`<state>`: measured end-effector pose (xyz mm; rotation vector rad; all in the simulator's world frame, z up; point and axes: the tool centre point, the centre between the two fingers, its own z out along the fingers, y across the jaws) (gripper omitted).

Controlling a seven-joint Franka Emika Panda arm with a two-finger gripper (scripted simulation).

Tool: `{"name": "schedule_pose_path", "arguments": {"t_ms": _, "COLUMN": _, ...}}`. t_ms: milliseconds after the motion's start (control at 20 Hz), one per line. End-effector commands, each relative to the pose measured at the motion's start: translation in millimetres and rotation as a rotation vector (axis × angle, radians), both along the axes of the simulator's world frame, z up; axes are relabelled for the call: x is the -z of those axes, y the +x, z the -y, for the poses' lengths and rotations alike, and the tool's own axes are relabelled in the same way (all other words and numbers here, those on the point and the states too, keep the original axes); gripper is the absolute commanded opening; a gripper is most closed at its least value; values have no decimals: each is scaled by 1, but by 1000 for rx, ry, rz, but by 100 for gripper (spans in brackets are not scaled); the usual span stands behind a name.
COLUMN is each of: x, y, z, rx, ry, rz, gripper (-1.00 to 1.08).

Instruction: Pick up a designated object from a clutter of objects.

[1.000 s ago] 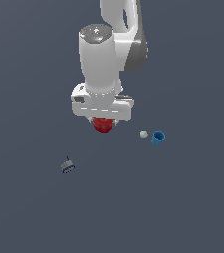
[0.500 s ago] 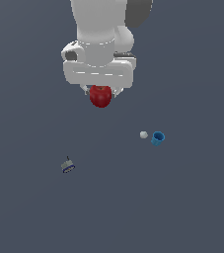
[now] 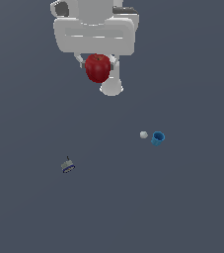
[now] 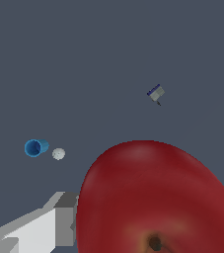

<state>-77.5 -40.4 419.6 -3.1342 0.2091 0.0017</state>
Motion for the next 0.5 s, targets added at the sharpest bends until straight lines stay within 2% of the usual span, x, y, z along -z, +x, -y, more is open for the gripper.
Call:
{"name": "schedule_pose_path", "arguments": {"t_ms": 0, "x": -15, "y": -4, "z": 1, "rx": 0, "ry": 0, "rz": 1, "gripper": -100}}
{"name": "schedule_pose_path", "arguments": {"t_ms": 450, "x": -35, "y": -8, "z": 2, "rx": 0, "ry": -1, "rz": 1, "gripper": -100}}
